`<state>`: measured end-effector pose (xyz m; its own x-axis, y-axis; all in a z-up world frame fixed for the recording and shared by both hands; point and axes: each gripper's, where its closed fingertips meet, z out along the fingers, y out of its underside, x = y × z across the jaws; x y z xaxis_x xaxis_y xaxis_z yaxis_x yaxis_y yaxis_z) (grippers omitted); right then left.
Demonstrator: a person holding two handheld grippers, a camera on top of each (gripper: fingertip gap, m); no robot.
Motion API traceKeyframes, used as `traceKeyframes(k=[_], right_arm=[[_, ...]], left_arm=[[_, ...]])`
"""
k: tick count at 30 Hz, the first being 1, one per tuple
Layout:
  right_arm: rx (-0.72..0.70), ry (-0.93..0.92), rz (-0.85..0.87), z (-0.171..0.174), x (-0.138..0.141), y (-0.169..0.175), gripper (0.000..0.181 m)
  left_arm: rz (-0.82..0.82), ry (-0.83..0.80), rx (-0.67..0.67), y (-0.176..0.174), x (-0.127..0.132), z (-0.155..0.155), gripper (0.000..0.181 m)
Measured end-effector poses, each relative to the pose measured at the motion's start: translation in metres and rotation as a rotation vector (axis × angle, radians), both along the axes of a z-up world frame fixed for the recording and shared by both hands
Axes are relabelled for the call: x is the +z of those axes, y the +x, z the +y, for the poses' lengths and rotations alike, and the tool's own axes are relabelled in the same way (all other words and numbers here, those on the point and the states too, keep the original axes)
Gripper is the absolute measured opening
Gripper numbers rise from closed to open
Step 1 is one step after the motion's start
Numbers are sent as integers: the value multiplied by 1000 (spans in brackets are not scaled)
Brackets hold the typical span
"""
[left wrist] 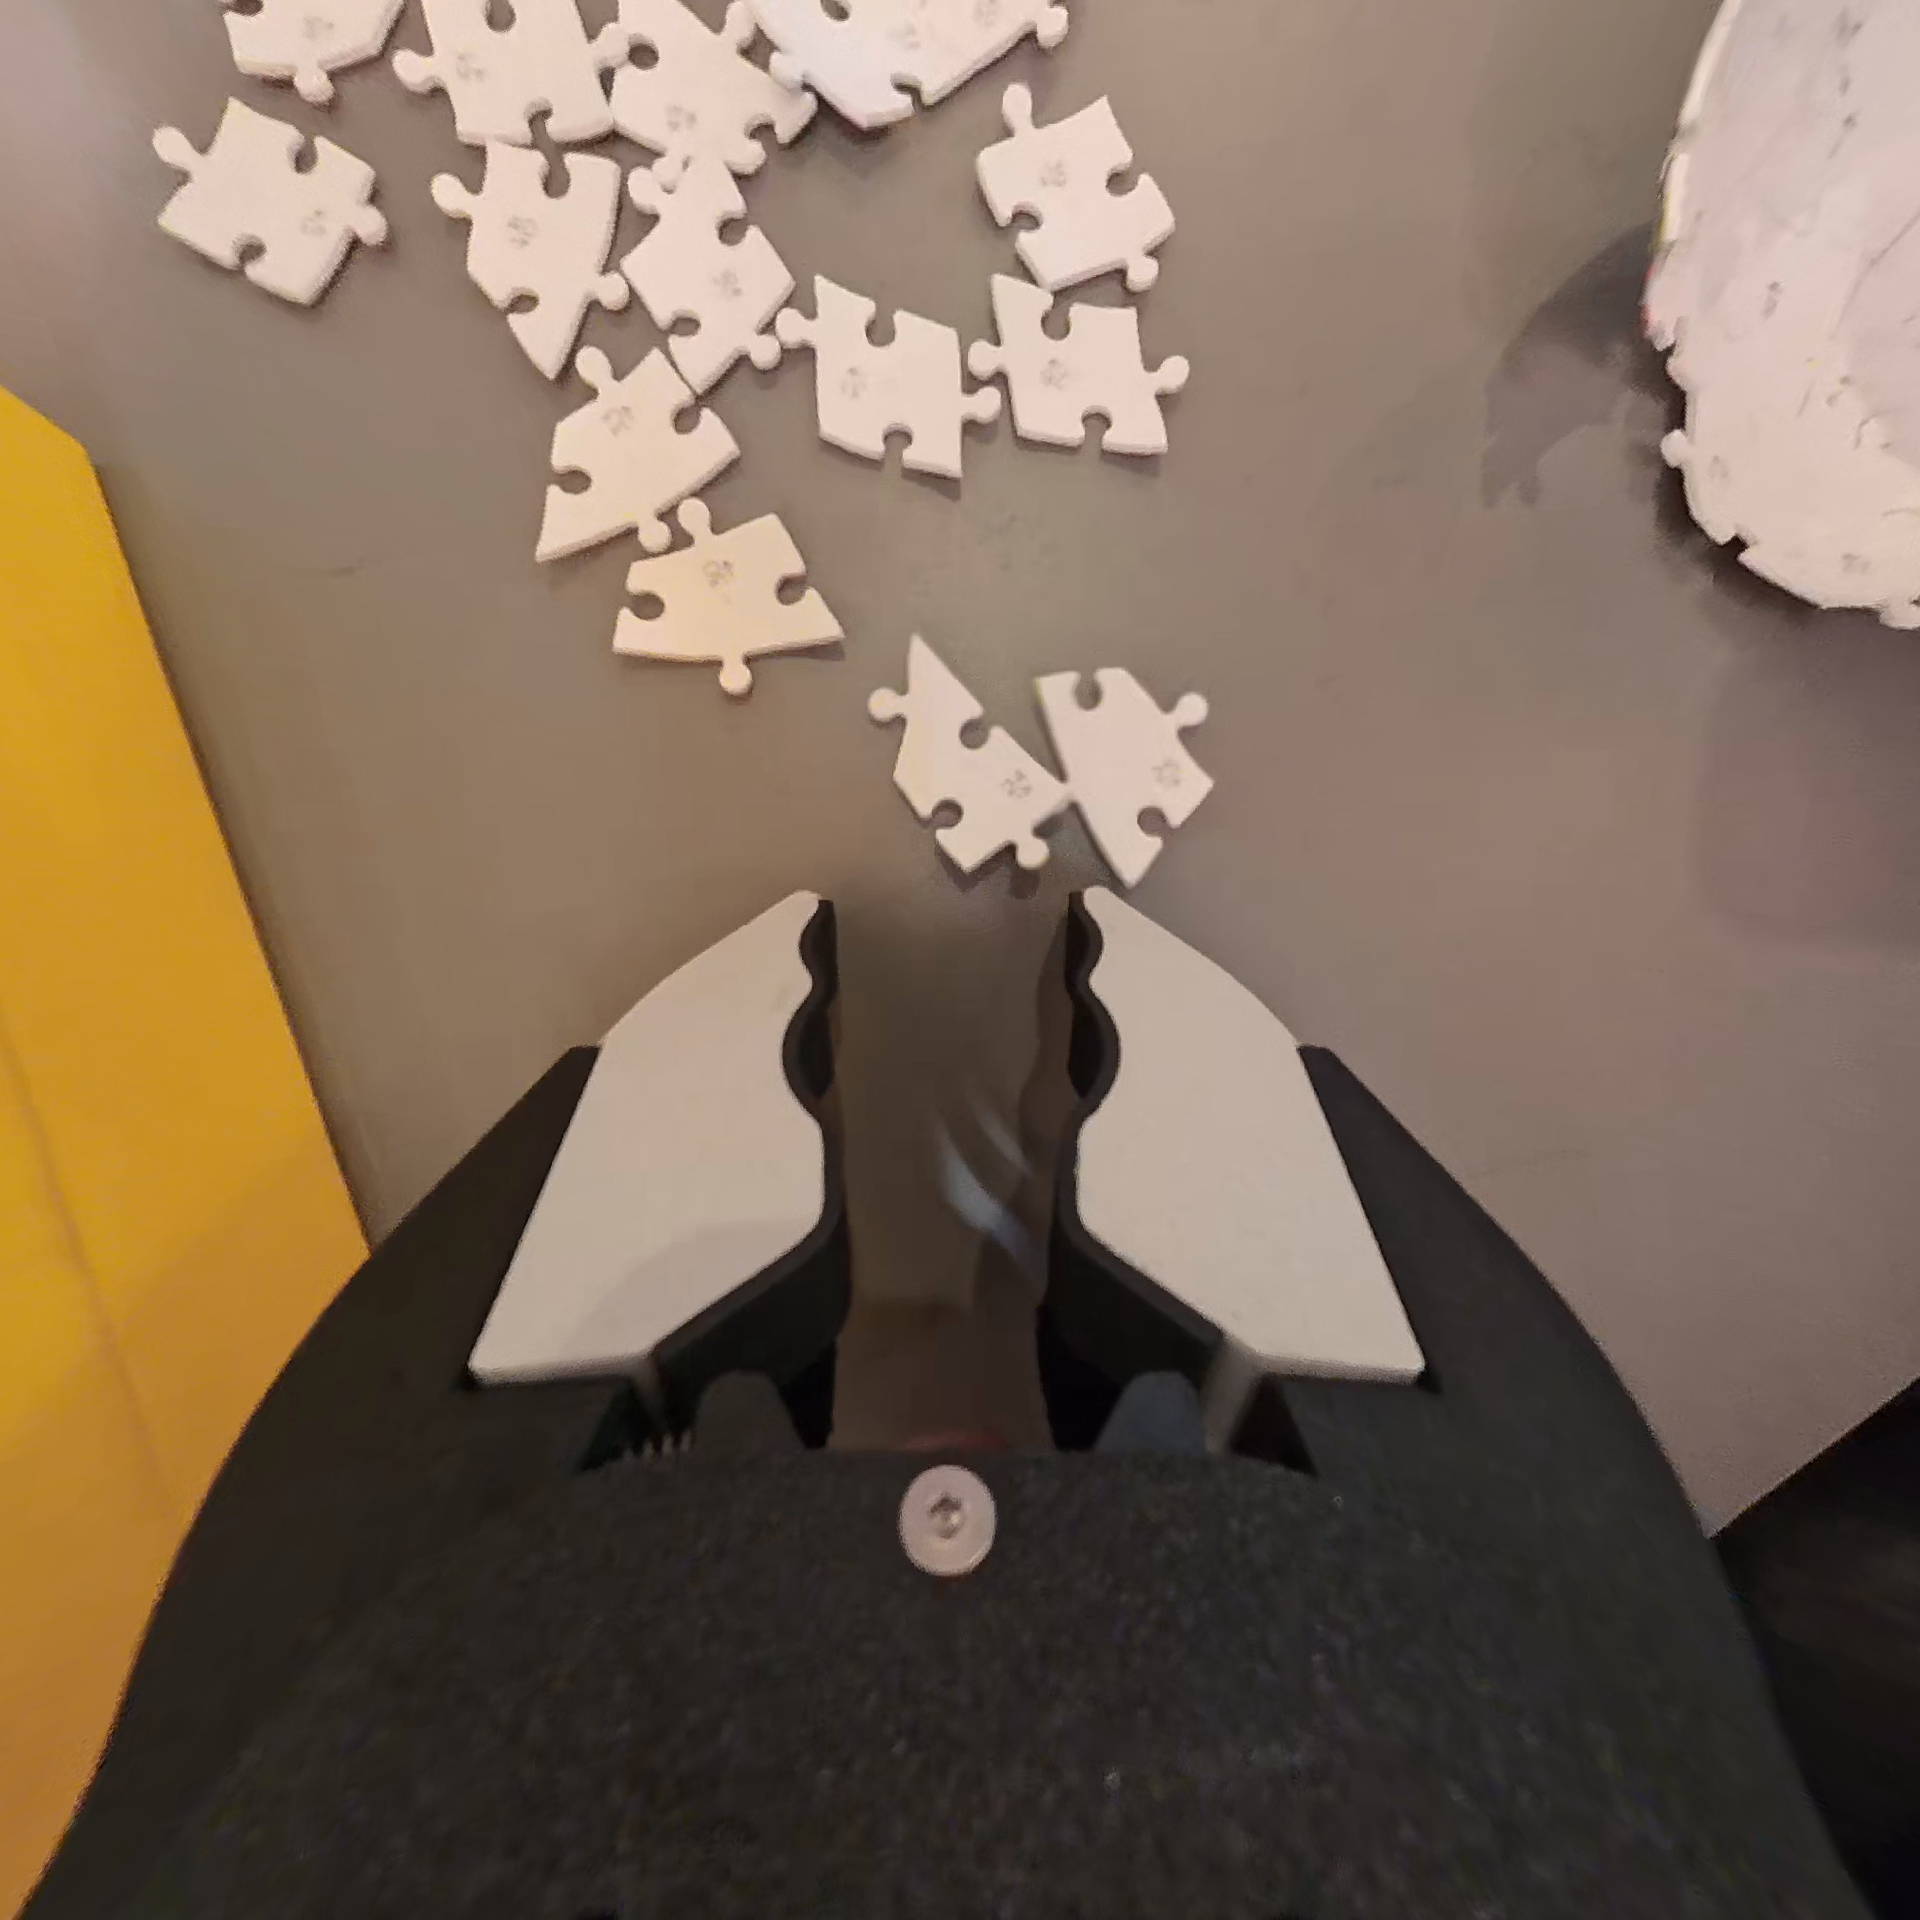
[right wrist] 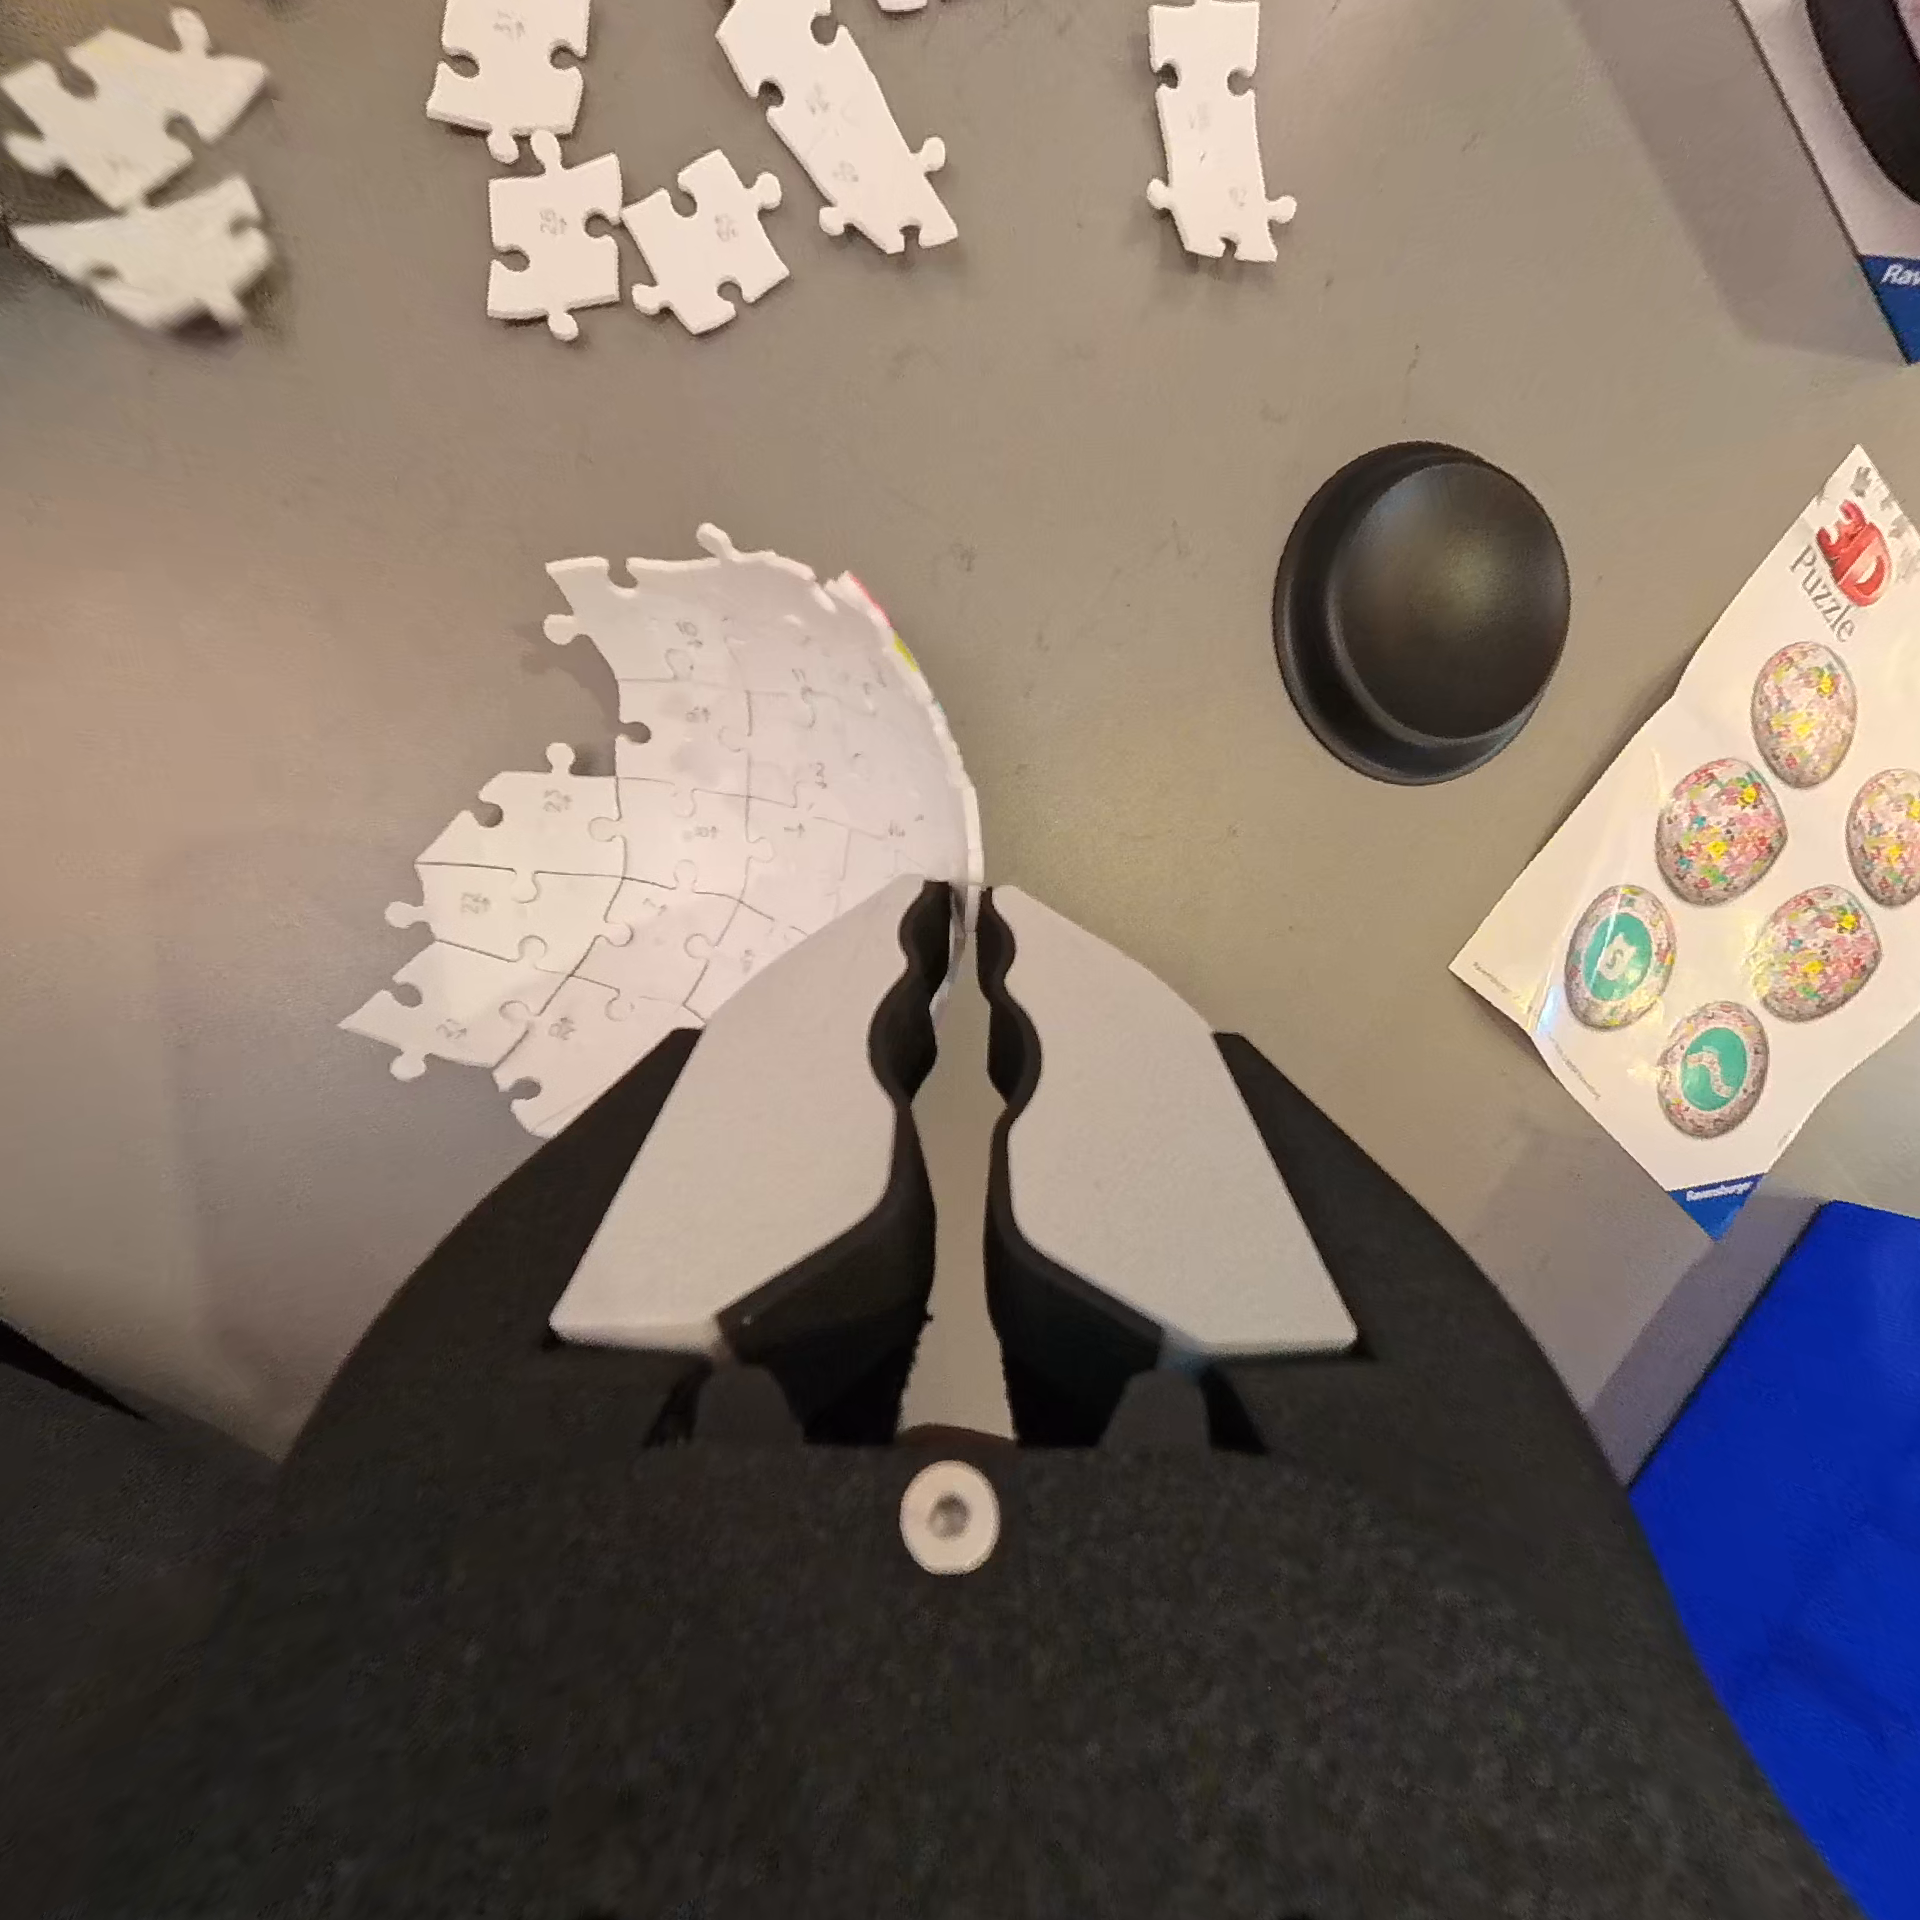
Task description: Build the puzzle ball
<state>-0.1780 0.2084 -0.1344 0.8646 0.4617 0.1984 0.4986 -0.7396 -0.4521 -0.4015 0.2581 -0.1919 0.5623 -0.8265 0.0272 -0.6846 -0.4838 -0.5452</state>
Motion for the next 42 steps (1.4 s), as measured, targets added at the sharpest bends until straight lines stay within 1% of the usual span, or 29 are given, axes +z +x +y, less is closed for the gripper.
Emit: traceKeyframes(k=[2, 4, 5, 9, 13, 17, 19, 20, 22, 26, 33, 36, 38, 40, 42], right_arm=[[0, 1, 2, 0, 0, 0, 5], [0, -1, 0, 0, 0, 0, 5], [1, 0, 1, -1, 1, -1, 5], [2, 2, 0, 0, 1, -1, 5], [3, -2, 1, -1, -1, -1, 5], [5, -4, 2, -1, 0, -1, 5], [5, -3, 1, -1, 0, -1, 5], [5, -4, 1, -1, 0, -2, 5], [6, -4, 1, -2, 0, -2, 5], [5, -3, 0, -1, 0, -2, 5], [6, -7, 3, -2, -1, -2, 5], [6, -8, 2, -2, -1, -1, 5], [5, -10, 2, -2, -1, -1, 5], [6, -10, 2, -2, -2, -1, 5], [6, -9, 2, -2, -1, -1, 5]], left_arm=[[-8, 10, -8, 3, 4, 2, 41], [-12, -25, -28, 5, 2, -3, 31], [-16, -36, -38, 6, 1, -5, 30], [-44, -43, -56, 13, 0, -11, 31], [-26, -22, -69, 14, 3, -10, 31], [-19, 55, -70, 7, 14, 8, 31], [-44, -21, -83, 9, 12, 7, 31], [-57, -64, -92, 12, 10, 4, 29], [-84, -100, -116, 19, 8, -4, 22], [-73, -88, -139, 27, 4, -16, 21], [-93, -100, -158, 36, 7, -19, 24], [-79, -61, -156, 31, 11, -15, 26], [-62, -42, -124, 22, 12, -8, 26], [-48, -63, -94, 14, 9, -3, 26], [-48, -89, -92, 13, 5, -4, 26]])
